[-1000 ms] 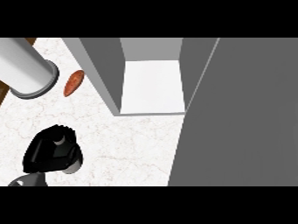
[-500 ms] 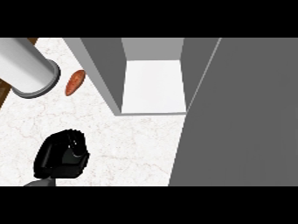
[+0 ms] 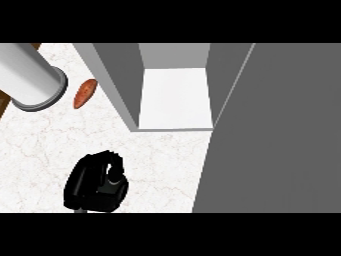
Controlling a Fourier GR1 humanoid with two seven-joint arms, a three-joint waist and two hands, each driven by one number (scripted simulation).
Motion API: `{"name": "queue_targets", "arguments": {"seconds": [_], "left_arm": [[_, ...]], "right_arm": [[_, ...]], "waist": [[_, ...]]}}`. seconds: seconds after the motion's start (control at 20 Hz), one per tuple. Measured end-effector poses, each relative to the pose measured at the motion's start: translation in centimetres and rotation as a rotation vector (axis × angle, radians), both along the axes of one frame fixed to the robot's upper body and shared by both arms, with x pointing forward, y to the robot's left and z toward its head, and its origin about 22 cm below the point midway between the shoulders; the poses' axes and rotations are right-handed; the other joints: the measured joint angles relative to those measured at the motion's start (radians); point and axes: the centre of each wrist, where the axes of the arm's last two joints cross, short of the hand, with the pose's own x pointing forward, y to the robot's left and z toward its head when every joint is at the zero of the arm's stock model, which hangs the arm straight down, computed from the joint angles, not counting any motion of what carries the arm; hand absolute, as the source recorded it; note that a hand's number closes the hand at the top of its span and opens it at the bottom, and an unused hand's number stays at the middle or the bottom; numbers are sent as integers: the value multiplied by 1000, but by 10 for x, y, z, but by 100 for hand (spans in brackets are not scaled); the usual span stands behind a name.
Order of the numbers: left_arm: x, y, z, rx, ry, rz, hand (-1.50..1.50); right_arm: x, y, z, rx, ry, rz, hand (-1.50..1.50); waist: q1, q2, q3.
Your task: Pick up the wine, place it into the cabinet and close the cabinet
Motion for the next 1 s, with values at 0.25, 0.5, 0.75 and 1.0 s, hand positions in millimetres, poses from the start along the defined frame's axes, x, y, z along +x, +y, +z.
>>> {"name": "queue_targets", "arguments": {"seconds": [0.25,0.5,0.75,1.0], "left_arm": [[-3,-27,19,3,-17,-1,150],[6,-48,36,31,-39,48,150],[25,-65,48,71,-61,106,150],[45,-73,58,121,-74,139,150]], "right_arm": [[-2,-4,-4,-12,-6,-21,-150],[-3,-5,-5,-15,-9,-23,-150],[-5,-6,-7,-22,-1,-28,-150],[-6,-7,-10,-26,-10,-28,-150]], "waist": [[1,2,-1],[-2,3,-2],[-4,4,-2],[-5,5,-2]]}}
